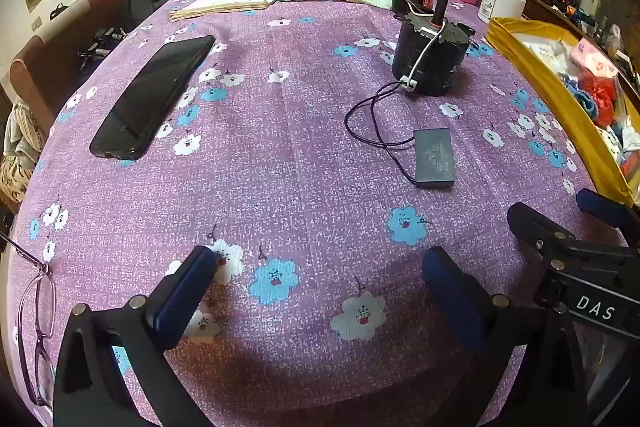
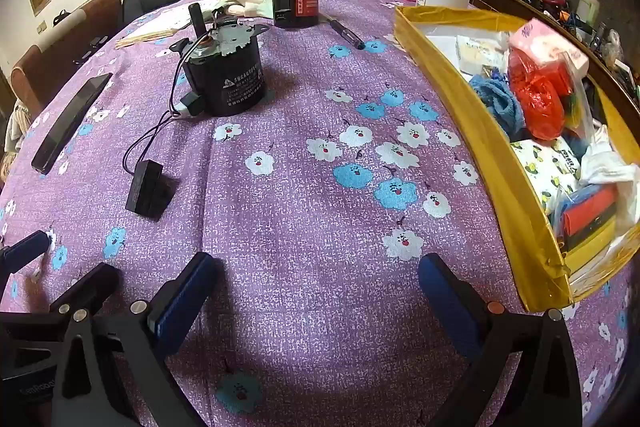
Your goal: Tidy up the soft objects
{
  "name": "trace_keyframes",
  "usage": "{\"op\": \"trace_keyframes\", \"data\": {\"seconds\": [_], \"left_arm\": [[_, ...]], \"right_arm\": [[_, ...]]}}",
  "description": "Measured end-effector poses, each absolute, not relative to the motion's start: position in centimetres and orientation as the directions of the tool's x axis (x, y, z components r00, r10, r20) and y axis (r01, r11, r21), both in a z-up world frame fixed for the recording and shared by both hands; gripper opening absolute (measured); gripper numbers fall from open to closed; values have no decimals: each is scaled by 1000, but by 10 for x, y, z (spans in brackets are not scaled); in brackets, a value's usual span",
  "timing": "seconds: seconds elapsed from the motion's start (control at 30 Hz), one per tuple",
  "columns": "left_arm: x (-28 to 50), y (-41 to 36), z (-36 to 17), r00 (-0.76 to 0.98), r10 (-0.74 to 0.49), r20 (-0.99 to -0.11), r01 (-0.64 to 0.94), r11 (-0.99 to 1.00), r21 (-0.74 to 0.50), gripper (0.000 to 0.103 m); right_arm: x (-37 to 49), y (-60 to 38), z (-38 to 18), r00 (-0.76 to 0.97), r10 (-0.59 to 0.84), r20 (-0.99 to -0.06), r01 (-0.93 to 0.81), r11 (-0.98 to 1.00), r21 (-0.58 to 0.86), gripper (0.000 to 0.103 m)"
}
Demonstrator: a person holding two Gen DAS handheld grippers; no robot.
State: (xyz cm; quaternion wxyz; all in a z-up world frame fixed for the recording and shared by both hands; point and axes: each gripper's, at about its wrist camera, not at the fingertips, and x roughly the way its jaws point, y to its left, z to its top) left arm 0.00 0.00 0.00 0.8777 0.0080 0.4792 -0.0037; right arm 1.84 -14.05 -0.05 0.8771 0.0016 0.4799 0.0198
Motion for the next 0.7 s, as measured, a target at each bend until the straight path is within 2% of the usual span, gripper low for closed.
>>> {"op": "trace_keyframes", "data": {"seconds": [0.7], "left_arm": [[0,0,0,541,1,-841,14,1000,11,103]], "right_arm": [[19,-141,2,538,36,-842,-33,999,22,102]]}}
